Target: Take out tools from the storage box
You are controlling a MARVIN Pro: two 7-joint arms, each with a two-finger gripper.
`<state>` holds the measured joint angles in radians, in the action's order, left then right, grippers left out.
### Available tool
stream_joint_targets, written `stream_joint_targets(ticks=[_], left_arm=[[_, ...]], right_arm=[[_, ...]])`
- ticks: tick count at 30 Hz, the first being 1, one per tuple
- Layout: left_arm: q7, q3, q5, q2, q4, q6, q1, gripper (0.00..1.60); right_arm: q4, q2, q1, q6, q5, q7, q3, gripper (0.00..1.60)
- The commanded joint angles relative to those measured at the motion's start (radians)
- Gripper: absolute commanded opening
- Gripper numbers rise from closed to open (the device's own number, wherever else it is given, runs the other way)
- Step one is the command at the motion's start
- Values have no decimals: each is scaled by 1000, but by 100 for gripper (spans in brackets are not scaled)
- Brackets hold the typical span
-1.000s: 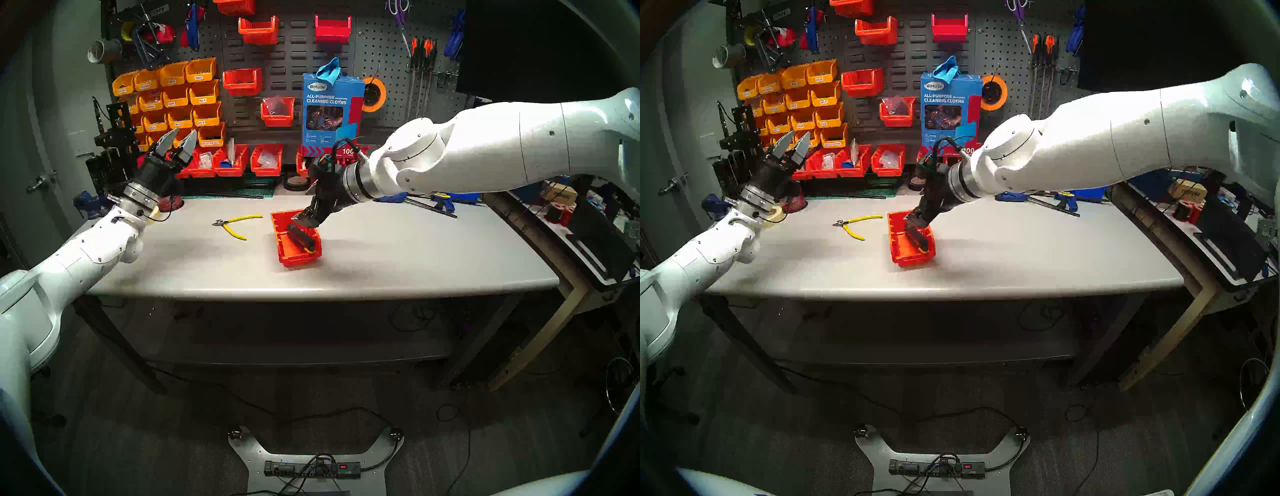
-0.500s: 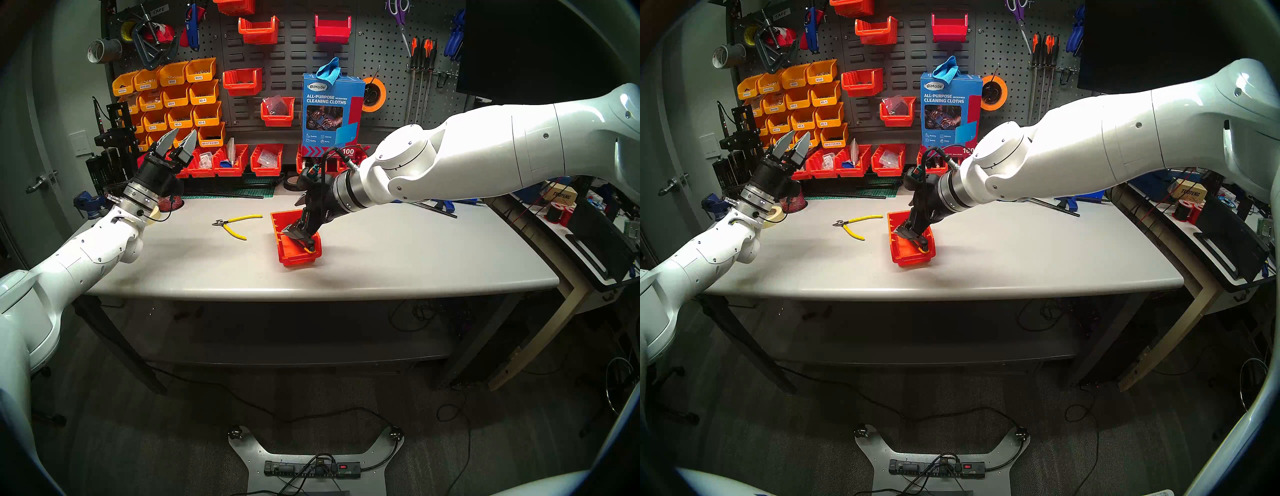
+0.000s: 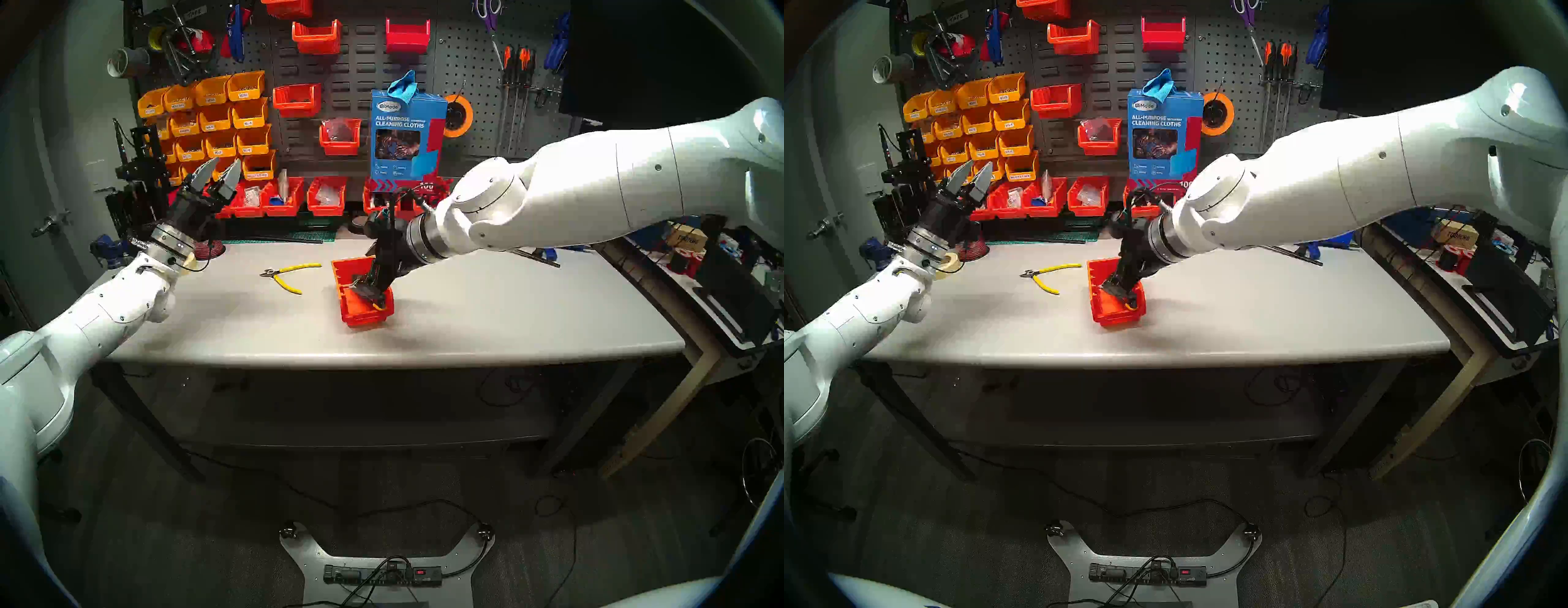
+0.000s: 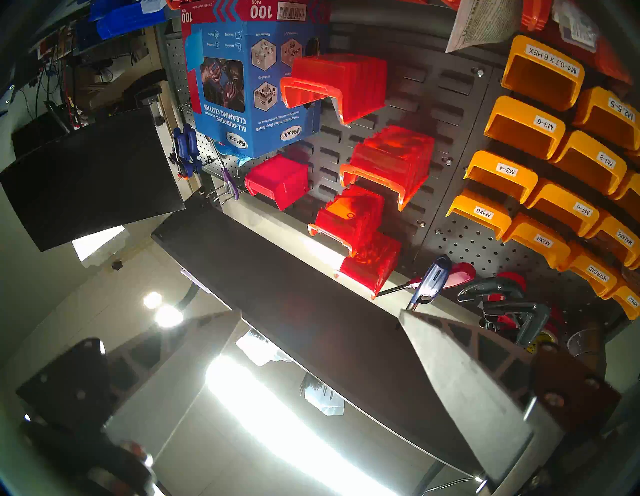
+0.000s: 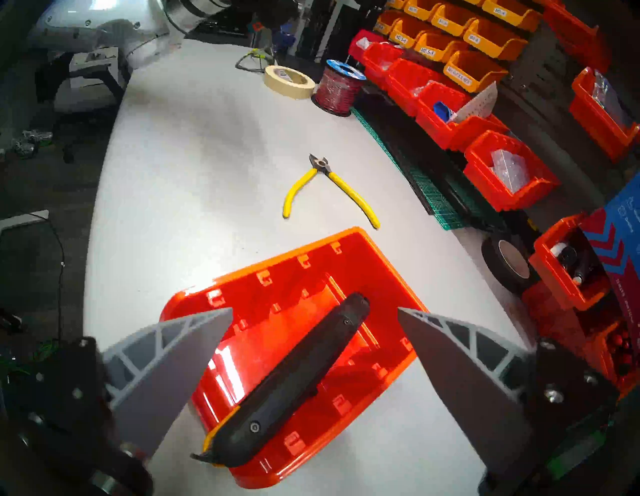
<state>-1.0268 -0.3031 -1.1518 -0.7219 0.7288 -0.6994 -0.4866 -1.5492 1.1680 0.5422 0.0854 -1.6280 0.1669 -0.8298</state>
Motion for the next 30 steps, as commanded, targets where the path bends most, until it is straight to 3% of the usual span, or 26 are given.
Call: stream_joint_targets(ticks=[1, 9, 28, 30], left_arm=[[0, -9, 3, -1, -2, -1, 16, 160], [0, -9, 3, -1, -2, -1, 16, 160], [0, -9, 3, -1, -2, -1, 16, 160], [0, -9, 3, -1, -2, -1, 16, 160]], right_arm=[[67, 25, -9, 6, -6, -6, 9, 160], [98, 53, -20, 16, 16, 22, -7, 160], [85, 43, -31, -4, 15, -6, -1, 160], [98, 70, 1, 27, 65, 11, -33, 160]])
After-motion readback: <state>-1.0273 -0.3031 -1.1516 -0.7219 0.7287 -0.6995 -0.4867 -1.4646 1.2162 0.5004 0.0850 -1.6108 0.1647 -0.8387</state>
